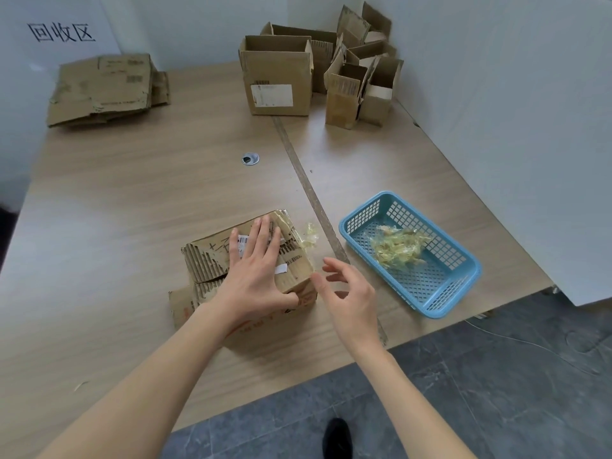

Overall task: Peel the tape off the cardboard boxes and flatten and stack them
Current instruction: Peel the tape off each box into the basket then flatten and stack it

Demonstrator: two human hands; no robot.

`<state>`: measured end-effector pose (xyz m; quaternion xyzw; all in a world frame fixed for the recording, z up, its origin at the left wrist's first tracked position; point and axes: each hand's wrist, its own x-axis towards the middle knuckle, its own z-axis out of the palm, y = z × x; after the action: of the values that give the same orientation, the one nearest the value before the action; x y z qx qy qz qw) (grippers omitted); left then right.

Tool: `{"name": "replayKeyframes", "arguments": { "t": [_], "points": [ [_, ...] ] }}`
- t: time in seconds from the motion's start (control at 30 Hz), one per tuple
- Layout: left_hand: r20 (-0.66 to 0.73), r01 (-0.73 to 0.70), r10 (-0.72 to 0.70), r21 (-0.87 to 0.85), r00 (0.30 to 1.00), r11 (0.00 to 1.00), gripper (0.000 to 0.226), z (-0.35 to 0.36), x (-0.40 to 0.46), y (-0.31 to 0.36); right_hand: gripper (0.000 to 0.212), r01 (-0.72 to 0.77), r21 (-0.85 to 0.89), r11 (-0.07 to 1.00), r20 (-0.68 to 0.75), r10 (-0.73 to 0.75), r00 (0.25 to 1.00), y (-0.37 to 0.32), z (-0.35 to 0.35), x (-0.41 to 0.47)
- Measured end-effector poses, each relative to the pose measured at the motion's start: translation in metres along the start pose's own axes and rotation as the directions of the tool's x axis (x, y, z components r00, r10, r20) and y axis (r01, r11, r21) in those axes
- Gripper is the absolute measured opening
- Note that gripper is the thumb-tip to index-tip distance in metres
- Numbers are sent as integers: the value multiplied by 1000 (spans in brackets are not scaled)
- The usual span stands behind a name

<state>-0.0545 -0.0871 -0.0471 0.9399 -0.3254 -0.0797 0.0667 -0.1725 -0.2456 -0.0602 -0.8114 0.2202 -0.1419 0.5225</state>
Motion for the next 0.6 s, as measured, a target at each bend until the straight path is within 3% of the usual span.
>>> {"name": "replayKeyframes", "arguments": {
  "t": [0.07,0.23,0.47,0.6],
  "points": [
    [-2,0,0,-3,1000,1000,129,1,0,0,42,-25,-45,999,-28,24,999,-12,3,3],
    [-9,9,-9,8,1000,1000,129,1,0,0,15,-169,13,986,-200,168,965,-32,24,3],
    [-25,-1,1,8,1000,1000,130,3,-1,1,8,-44,-229,972,-315,-31,949,-38,30,-2],
    [-21,-3,3,8,1000,1000,129,2,-3,1,12,-184,-96,978,-358,138,923,-35,31,7]
  ]
}}
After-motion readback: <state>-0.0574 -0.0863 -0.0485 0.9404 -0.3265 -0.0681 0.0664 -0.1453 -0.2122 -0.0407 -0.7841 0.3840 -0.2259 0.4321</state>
